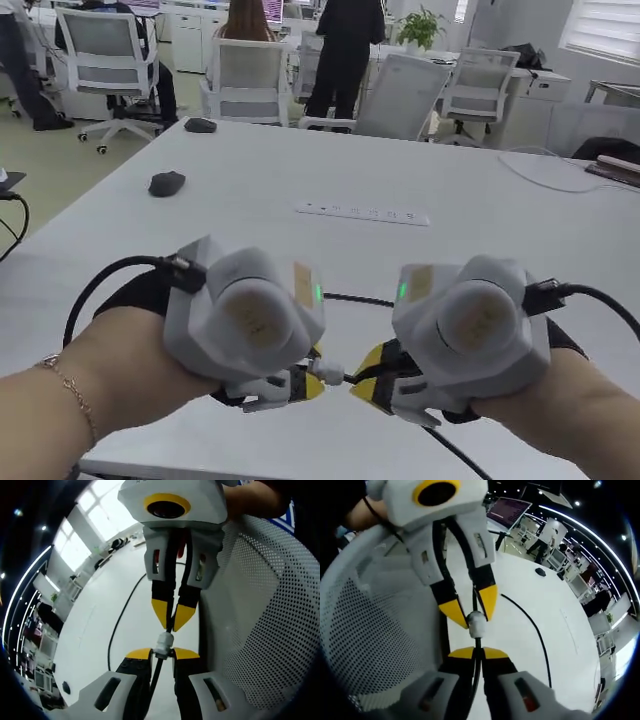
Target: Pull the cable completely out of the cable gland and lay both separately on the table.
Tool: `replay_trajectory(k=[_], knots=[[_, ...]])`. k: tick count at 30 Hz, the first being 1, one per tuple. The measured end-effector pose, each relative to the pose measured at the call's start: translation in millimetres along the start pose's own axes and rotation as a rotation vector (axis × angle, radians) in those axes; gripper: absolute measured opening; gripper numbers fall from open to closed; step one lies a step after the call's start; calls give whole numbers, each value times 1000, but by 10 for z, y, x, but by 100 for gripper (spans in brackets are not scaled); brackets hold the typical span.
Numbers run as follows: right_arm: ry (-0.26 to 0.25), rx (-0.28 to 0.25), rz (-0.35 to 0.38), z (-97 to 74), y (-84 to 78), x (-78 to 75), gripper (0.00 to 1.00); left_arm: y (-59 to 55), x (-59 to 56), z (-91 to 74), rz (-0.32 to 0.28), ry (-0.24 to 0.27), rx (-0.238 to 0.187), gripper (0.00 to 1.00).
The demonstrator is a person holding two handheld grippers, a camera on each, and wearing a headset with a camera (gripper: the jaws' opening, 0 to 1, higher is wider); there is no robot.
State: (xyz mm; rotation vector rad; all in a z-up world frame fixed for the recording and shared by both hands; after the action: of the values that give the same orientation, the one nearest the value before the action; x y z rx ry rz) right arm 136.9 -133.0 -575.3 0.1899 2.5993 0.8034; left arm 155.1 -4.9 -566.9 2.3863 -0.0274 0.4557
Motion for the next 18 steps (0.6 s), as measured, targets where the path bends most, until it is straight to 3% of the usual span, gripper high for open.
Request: replay_trajectory(k=[6,11,18], knots=[[0,5,-16,0,6,11,3,2,-13,7,23,1,7,17],[5,-35,-23,-27,45,21,3,13,-26,27,28,-19,1,17],[-2,12,-27,6,-7,-2,3,-22,-2,20,21,-7,22,17]])
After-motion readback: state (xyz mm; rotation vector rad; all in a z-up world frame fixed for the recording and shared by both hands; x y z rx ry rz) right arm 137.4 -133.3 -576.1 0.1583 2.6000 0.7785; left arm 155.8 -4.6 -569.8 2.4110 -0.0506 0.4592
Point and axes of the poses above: the centre of the closed fingertips' face, and the gripper's own axes: z roughly forward along the fingers, x roughly to its left, y roughly out of its top, the point moved 10 cm from there along -z, roughly backward along the fingers, and after that the axes turned 6 degrees about -z, right-handed, at the moved point
